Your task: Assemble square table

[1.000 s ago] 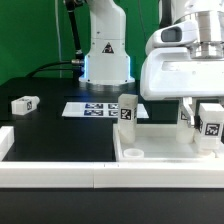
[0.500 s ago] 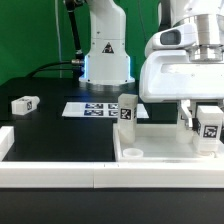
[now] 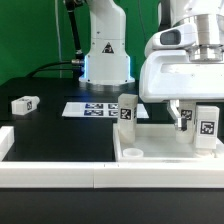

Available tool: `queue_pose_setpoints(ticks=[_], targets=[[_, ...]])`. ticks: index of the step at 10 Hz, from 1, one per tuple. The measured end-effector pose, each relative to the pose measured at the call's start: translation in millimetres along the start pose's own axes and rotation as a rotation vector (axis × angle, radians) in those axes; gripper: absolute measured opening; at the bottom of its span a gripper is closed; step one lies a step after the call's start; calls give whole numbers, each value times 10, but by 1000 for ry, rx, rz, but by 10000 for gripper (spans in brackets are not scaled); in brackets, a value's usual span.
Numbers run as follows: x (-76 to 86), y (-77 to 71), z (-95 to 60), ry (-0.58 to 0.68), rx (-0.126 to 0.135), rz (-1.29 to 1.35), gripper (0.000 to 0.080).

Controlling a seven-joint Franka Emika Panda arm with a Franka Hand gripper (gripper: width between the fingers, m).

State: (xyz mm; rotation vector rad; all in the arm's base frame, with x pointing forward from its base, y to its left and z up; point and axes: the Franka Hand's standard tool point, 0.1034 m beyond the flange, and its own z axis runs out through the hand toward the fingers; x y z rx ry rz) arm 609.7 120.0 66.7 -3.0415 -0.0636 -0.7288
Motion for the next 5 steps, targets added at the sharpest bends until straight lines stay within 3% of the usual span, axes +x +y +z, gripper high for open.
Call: queue_pose_setpoints(ticks=[5], targets=[[-2,-6,-19,-32,8,4,649]])
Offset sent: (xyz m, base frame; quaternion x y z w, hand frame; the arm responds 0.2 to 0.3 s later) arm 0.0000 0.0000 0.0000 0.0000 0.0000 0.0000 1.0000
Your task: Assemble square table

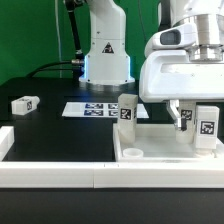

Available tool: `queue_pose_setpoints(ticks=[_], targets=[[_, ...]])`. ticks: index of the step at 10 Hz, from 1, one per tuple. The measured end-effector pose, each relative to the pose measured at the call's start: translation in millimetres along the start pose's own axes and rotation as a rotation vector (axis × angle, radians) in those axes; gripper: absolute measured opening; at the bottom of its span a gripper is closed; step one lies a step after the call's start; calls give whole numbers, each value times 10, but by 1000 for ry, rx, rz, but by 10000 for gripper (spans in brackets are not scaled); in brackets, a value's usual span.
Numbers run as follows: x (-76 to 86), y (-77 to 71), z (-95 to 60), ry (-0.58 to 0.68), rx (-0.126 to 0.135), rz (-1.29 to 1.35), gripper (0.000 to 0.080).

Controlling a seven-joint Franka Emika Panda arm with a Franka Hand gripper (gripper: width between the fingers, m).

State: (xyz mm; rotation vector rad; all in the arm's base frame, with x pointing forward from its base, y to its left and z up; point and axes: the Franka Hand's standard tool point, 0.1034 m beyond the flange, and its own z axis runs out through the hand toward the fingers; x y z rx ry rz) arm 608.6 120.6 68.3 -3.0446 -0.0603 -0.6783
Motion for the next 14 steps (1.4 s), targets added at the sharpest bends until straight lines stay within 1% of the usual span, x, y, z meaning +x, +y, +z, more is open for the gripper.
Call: queue_pose_setpoints(ticks=[1,2,3,4,5,6,7,8,9,10,12,14], targets=[[52,-16,-152,-61,26,15,649],[93,-13,-243,-94,39,29,649],[66,-12,-210,-133,43,38,649],[35,23,-162,-149,40,41,649],[-23,35,-151,-238,53,39,649],[15,61,-160,-307,60,32,649],[55,86,-139,-343,60,33,649],[28,84,-138,-440,59,38,649],[114,77,-106,-450,56,51,649],[133,57,-71,-432,51,61,649],[102,-17,-27,-414,48,77,649],[118,-8,-24,-405,43,99,649]])
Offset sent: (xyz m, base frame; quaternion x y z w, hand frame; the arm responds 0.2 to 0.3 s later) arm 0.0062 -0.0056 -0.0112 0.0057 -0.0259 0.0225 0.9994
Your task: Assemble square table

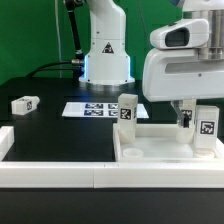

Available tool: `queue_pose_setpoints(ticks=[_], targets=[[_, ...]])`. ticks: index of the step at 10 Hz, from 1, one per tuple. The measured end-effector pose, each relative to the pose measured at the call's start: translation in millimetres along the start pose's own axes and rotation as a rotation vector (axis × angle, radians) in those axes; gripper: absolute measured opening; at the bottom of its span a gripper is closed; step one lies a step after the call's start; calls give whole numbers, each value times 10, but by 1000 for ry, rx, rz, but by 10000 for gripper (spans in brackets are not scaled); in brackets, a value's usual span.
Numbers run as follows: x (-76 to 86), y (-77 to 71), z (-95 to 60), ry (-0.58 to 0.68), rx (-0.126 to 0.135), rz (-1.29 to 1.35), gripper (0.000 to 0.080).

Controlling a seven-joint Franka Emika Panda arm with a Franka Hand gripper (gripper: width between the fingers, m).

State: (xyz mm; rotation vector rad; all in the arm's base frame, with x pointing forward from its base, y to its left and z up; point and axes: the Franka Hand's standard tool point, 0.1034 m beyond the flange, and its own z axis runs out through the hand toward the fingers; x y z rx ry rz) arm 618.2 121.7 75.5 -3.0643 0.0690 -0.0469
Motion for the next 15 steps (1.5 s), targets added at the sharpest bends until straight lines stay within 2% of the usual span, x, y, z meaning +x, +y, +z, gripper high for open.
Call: queue_pose_setpoints(ticks=[1,2,3,4,7,10,11,12,13,15], targets=[[1,5,0,0,0,0,547],[2,9,-1,0,0,2,357],[2,7,-1,0,1,96,357],[4,14,-1,0,0,143,288],[5,34,14,-1,0,377,288],[74,87,13,-4,17,726,288],[89,91,19,-3,44,890,288],[104,101,26,4,84,1067,289],[100,107,31,-1,102,1234,289],[98,123,35,-8,110,1413,290]])
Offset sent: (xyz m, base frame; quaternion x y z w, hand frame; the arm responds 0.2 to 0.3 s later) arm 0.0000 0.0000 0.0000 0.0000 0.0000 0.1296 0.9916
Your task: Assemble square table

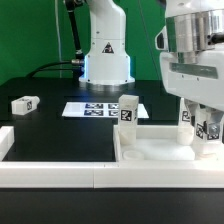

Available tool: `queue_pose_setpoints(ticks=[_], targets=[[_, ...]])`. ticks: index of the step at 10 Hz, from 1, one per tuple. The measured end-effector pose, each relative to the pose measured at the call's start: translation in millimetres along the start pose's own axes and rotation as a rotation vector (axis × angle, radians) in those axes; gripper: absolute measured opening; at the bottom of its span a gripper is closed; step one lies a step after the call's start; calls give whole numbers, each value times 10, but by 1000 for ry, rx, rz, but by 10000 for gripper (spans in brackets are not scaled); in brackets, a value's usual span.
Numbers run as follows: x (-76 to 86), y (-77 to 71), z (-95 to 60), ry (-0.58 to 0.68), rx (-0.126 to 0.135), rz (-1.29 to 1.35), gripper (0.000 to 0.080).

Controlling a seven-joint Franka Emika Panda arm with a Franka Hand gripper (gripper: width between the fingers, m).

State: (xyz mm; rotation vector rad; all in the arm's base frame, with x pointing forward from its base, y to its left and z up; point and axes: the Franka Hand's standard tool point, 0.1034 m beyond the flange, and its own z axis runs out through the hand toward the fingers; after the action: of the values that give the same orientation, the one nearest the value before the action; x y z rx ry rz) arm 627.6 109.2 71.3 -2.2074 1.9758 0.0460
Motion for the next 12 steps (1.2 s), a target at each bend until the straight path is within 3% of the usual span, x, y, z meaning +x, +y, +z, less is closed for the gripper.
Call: queue_pose_setpoints(ticks=[3,4,5,6,10,12], targets=[[-10,8,5,5,-13,-74,345],[-54,-12,-9,33,-48,-265,528],[-113,-19,5,52,-53,-436,528],[-138,-5,12,48,-58,-500,627],[-104,-8,7,44,-66,-780,649],[-138,-45,-13,91,-90,-1094,649]])
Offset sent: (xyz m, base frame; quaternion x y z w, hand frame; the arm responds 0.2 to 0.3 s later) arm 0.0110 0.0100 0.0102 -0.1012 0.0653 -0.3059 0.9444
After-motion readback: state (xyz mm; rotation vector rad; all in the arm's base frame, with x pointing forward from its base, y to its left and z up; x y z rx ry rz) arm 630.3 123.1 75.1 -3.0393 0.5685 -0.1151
